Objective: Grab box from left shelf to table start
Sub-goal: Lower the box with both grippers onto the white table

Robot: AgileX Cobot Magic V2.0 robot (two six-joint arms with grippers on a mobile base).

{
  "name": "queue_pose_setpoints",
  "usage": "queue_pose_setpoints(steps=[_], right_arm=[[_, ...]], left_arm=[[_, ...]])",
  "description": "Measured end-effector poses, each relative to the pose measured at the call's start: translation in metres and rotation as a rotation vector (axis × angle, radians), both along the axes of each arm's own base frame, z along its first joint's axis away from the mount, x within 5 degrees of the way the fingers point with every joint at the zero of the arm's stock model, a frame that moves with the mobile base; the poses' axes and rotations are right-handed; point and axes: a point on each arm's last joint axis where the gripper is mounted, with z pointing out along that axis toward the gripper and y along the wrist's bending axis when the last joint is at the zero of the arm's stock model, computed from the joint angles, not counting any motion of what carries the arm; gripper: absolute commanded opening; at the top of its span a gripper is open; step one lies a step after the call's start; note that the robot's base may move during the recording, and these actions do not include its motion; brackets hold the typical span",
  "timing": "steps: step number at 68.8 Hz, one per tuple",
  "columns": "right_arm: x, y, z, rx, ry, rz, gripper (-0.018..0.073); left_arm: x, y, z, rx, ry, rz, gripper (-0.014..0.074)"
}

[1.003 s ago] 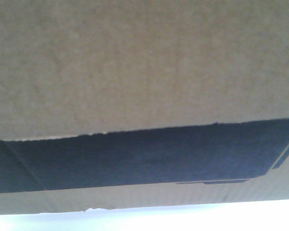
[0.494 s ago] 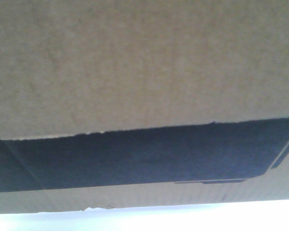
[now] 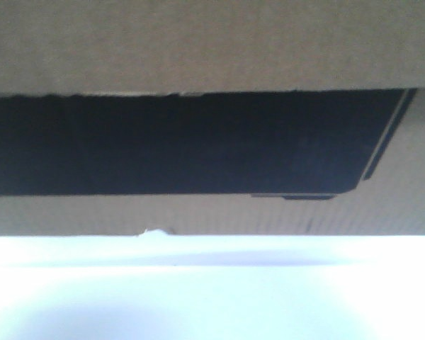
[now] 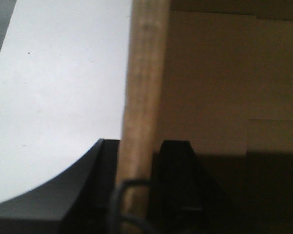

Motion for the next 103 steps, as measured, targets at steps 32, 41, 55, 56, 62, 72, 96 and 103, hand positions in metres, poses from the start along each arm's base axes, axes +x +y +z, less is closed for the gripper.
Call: queue_pose_setpoints(steps=[32,41,55,56,62,72,96,103], right_arm=[[0.074,0.014,-0.05,-0.082,0.23,-0.138,0.0057],[0.092,0.019,-0.068,-0.1,0.29,-0.144,0.0057],[0.109,0.025,-0.087,-0.118,0.351,-0.149,0.0057],[0.111,0.026,-0.089,-0.121,0.357,-0.149,0.0057],[0.117,0.027,-0.096,-0.129,0.374,-0.149,0.0057],[0.124,0.028,-0.102,-0.136,0.382,-0.151,0.0057],[0.134,0.031,-0.108,-0.154,0.389,-0.143,0.0189],[0.135,0.031,-0.108,-0.152,0.382,-0.142,0.0438]], left_arm=[[0.106,-0.013,-0.041,0.032,0.194,0.06,-0.0092],[0.14,-0.005,-0.065,-0.029,0.268,0.094,-0.0092],[0.17,-0.006,-0.095,-0.011,0.347,0.072,-0.0092],[0.171,-0.006,-0.097,-0.008,0.353,0.071,-0.0092],[0.18,-0.007,-0.107,0.001,0.376,0.067,-0.0092],[0.189,-0.008,-0.113,0.018,0.389,0.052,-0.0092],[0.195,-0.011,-0.115,0.046,0.378,-0.015,0.0318],[0.194,-0.014,-0.115,0.02,0.377,-0.03,0.0441]])
